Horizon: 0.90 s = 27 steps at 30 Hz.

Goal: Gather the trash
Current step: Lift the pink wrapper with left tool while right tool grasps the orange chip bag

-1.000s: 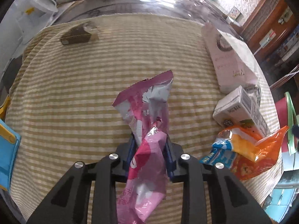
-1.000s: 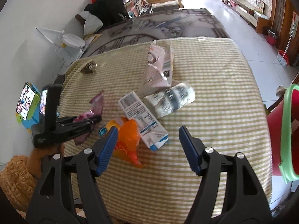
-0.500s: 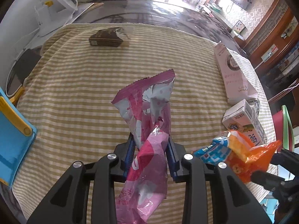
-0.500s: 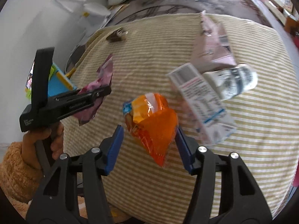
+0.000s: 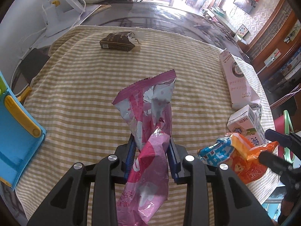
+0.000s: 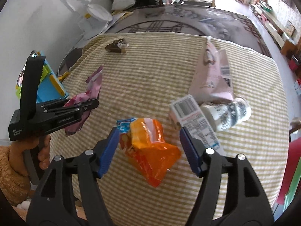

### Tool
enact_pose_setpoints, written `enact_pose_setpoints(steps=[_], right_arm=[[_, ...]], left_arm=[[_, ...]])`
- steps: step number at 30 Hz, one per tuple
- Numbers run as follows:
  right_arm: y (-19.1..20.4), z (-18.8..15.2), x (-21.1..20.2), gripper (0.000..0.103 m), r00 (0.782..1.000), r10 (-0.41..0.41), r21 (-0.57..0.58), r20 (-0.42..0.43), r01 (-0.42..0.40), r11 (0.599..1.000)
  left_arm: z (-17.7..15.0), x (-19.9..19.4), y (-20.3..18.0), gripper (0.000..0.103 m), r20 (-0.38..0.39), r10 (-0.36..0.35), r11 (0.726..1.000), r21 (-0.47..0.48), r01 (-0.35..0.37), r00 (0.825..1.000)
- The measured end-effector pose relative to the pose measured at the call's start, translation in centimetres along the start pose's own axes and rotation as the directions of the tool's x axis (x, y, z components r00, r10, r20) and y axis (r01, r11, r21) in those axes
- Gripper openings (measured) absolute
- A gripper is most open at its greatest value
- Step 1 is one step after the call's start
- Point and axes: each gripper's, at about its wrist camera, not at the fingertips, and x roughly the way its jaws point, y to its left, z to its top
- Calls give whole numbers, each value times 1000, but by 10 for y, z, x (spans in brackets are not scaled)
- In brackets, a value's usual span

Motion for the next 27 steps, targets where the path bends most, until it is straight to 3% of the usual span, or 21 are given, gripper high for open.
enact_pose_setpoints(steps=[7, 9, 12, 16, 19, 22, 27], right_arm=[[9, -11, 38, 70, 990, 19, -38, -143, -24, 999], [10, -14, 43, 61, 985, 25, -29, -169, -30, 999], [8, -15, 40, 56, 986, 51, -12, -158, -54, 998], [5, -14, 26, 54, 993, 52, 2, -104, -52, 999], [-1, -12, 8, 54, 998, 47, 15, -45, -47, 999], [-6, -9, -17, 54, 997, 41, 37, 60, -43, 998], [-20, -4, -52, 54, 976, 39, 75, 214, -56, 996]], left_arm=[[0, 2, 3, 30, -2, 5, 1000, -4, -5, 1000], [0, 5, 4, 32, -9, 10, 1000, -7, -10, 1000], [-2, 7, 5, 40, -15, 8, 1000, -10, -9, 1000], [-3, 16, 4, 39, -35, 15, 1000, -4, -15, 999], [-3, 20, 2, 20, -55, 15, 1000, 2, -15, 998], [1, 10, -2, 15, -17, 17, 1000, -1, -17, 1000], [13, -17, -15, 14, 72, 12, 1000, 12, -13, 997]])
